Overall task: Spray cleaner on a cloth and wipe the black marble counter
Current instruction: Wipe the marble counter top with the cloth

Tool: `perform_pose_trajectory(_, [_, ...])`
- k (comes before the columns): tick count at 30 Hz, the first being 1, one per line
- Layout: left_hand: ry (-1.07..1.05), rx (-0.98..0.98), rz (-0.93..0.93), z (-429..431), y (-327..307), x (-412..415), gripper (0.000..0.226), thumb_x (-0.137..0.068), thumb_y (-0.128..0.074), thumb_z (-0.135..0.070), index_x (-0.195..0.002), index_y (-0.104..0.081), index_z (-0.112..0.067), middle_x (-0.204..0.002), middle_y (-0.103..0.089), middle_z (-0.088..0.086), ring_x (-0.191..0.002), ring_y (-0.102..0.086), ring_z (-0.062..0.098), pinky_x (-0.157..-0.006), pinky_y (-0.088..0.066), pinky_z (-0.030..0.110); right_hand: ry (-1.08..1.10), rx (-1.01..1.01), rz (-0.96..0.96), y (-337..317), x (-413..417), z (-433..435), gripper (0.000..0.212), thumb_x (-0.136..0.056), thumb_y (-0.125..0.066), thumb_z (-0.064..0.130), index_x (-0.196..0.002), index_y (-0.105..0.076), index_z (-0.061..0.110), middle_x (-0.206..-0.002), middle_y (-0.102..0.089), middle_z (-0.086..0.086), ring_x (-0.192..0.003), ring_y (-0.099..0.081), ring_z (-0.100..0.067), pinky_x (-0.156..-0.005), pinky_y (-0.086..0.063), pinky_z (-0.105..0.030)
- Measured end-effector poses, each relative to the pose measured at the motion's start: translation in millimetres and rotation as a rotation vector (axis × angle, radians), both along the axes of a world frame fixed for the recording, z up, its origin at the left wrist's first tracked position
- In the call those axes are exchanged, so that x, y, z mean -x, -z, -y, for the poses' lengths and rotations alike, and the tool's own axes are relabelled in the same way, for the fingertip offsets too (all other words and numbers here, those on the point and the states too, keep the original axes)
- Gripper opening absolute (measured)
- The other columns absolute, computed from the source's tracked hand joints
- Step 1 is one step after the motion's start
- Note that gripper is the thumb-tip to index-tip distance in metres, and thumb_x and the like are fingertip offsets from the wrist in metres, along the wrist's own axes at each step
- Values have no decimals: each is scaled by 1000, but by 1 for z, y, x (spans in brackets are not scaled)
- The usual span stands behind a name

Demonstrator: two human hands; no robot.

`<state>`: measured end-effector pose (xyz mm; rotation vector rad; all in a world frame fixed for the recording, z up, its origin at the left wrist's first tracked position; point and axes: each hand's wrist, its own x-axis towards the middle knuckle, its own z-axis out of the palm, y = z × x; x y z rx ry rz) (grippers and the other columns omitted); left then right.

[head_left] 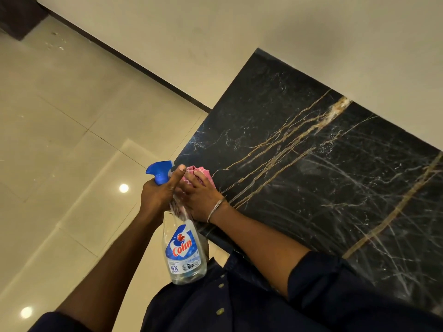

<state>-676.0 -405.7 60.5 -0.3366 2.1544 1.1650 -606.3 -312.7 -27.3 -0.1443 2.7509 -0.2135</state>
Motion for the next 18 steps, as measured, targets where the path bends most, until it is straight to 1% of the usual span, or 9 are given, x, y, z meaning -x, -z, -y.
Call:
perform_pose_trajectory(1, [5,-1,-7,-2,0,1,59,-80,-68,-58,-104,-64,-4,-97,-71,18,-91,-69,32,-89,-56,49,-6,0,-10,1,-1,0,73,-97,-40,54,-155,-5,28,-164,-2,-3,-150,-2,-32,-118,5,-51])
perform_pose_trajectory(3, [28,-5,-12,-6,0,2,58,-80,-68,-58,-100,-64,-4,-96,-71,18,-89,-69,31,-88,-56,47,-5,16,-21,3,-12,-2,76,-94,-46,53,-155,-7,30,-164,-4,-4,-150,-2,-32,-119,6,-51])
perform_pose_trajectory(5, [37,-13,-17,-12,-1,3,60,-80,-66,-61,-100,-65,-5,-94,-71,17,-86,-68,30,-88,-55,47,-8,35,-44,5,-35,-10,73,-89,-55,50,-152,-22,35,-163,-10,-3,-149,-6,-33,-118,7,-52])
perform_pose_trajectory(7, [43,-32,-12,-20,-1,5,65,-80,-65,-64,-102,-66,-3,-89,-71,16,-82,-69,30,-88,-56,49,21,61,-126,8,-67,-24,63,-86,-53,47,-147,-35,38,-161,-20,-2,-147,-16,-33,-119,-1,-54])
perform_pose_trajectory(9, [67,-83,8,-31,-2,7,64,-81,-66,-62,-101,-67,-2,-77,-68,13,-70,-67,28,-83,-56,50,115,46,-182,9,-101,-44,58,-87,-46,48,-145,-37,42,-160,-25,-1,-146,-22,-32,-117,-10,-54])
perform_pose_trajectory(13, [181,-125,2,-51,-6,6,58,-85,-63,-60,-100,-66,-4,-70,-65,11,-66,-66,27,-76,-58,47,380,-21,-127,9,-134,-92,68,-84,-57,44,-147,-31,45,-160,-24,0,-144,-28,-32,-114,-17,-53])
perform_pose_trajectory(15, [231,-122,-5,-57,-8,7,56,-88,-60,-58,-101,-66,-4,-70,-65,11,-63,-65,25,-67,-58,38,491,-65,-93,7,-135,-120,65,-86,-52,41,-148,-32,43,-160,-25,-1,-142,-30,-31,-112,-22,-51])
perform_pose_trajectory(16, [251,-122,-9,-59,-9,8,56,-88,-59,-58,-101,-66,-4,-70,-65,11,-62,-65,24,-63,-56,33,554,-83,-75,4,-131,-135,61,-88,-45,41,-148,-32,42,-160,-24,-1,-142,-29,-30,-111,-23,-51])
perform_pose_trajectory(18, [281,-119,-18,-61,-11,10,55,-89,-59,-57,-101,-66,-3,-69,-65,12,-60,-65,23,-60,-54,30,685,-109,-70,-3,-115,-161,57,-91,-33,41,-147,-35,41,-161,-21,0,-143,-25,-30,-111,-23,-53])
